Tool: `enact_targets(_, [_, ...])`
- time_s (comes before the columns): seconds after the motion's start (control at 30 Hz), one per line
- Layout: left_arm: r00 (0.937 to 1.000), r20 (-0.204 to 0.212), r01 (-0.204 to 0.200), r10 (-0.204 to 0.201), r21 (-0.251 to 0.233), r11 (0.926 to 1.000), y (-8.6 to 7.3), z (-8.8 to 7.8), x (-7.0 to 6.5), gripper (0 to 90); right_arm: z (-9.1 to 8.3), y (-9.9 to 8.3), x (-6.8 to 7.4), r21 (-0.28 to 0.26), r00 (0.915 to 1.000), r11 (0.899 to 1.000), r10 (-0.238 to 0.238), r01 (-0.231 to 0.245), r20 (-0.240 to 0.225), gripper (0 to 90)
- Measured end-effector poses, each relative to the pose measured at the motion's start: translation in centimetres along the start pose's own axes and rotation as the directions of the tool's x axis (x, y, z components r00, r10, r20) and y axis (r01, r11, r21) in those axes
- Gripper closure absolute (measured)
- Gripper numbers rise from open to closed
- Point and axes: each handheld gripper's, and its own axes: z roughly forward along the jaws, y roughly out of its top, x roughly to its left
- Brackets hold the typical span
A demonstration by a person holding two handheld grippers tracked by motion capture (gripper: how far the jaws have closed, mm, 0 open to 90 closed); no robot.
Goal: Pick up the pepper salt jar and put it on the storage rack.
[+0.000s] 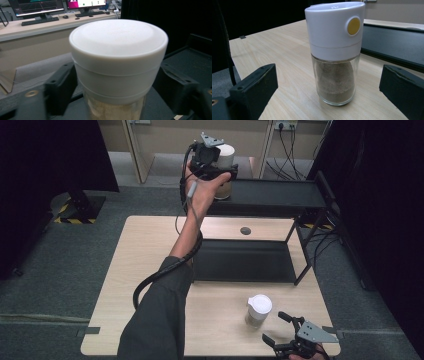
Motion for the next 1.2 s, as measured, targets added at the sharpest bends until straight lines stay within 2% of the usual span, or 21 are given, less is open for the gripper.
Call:
enact_targets(0.1, [0.9994, -0.01, 0.032, -0.032, 0.012, 0.9994, 0.1, -0.4, -0.1, 10.3, 0.0, 0.0, 0.0, 0.001, 1.0, 1.0, -0.002, 0.002, 0.0, 2.2])
enact_targets(0.17, [0.9991, -0.014, 0.039, -0.039, 0.018, 0.9991, 0.1, -0.7, -0.1, 7.2, 0.0, 0.0, 0.0, 0.001, 1.0, 1.0, -0.003, 0.003, 0.0, 2.2])
enact_targets(0.23, [0.9993, -0.015, 0.033, -0.033, 0.015, 0.9993, -0.1, -1.1, -0.2, 5.0, 0.0, 0.0, 0.0, 0.0, 1.0, 1.0, -0.002, 0.002, 0.002, 2.2])
enact_targets(0.33, [0.9996, 0.005, 0.028, -0.028, 0.017, 0.9995, -0.4, -1.7, -0.2, 4.6, 0.0, 0.0, 0.0, -0.001, 1.0, 1.0, -0.002, 0.002, 0.003, 2.2])
enact_targets(0.47, [0.9999, 0.015, -0.001, 0.0, 0.035, 0.9994, -0.8, -2.4, -0.6, 3.9, 0.0, 0.0, 0.1, 0.0, 1.0, 1.0, -0.005, 0.005, 0.003, 2.2])
enact_targets(0.6, [0.9995, 0.03, -0.01, 0.009, 0.027, 0.9996, -1.6, -3.3, -1.2, 4.0, 0.0, 0.0, 0.1, 0.002, 1.0, 1.0, -0.004, 0.004, 0.004, 2.2])
enact_targets(0.7, [0.998, 0.06, -0.023, 0.022, 0.017, 0.9996, -2.3, -4.1, -1.4, 4.0, 0.0, 0.0, 0.1, 0.003, 1.0, 1.0, -0.006, 0.006, 0.005, 2.2])
enact_targets(0.77, [0.9975, 0.065, -0.027, 0.026, 0.015, 0.9995, -2.5, -4.3, -1.6, 4.1, 0.0, 0.0, 0.1, 0.002, 1.0, 1.0, -0.005, 0.005, 0.005, 2.2])
enact_targets(0.93, [0.9931, 0.101, -0.062, 0.06, 0.013, 0.998, -3.6, -5.1, -2.3, 4.4, 0.1, 0.0, 0.1, 0.002, 1.0, 1.0, -0.007, 0.007, 0.006, 2.2])
enact_targets(1.13, [0.9875, 0.149, -0.052, 0.05, 0.012, 0.9986, -5.4, -5.5, -2.5, 4.7, 0.1, 0.0, 0.1, 0.003, 1.0, 1.0, -0.007, 0.007, 0.006, 2.2])
enact_targets(1.2, [0.9851, 0.161, -0.062, 0.06, 0.011, 0.998, -5.9, -5.6, -2.6, 4.7, 0.1, 0.0, 0.1, 0.004, 1.0, 1.0, -0.007, 0.007, 0.006, 2.2])
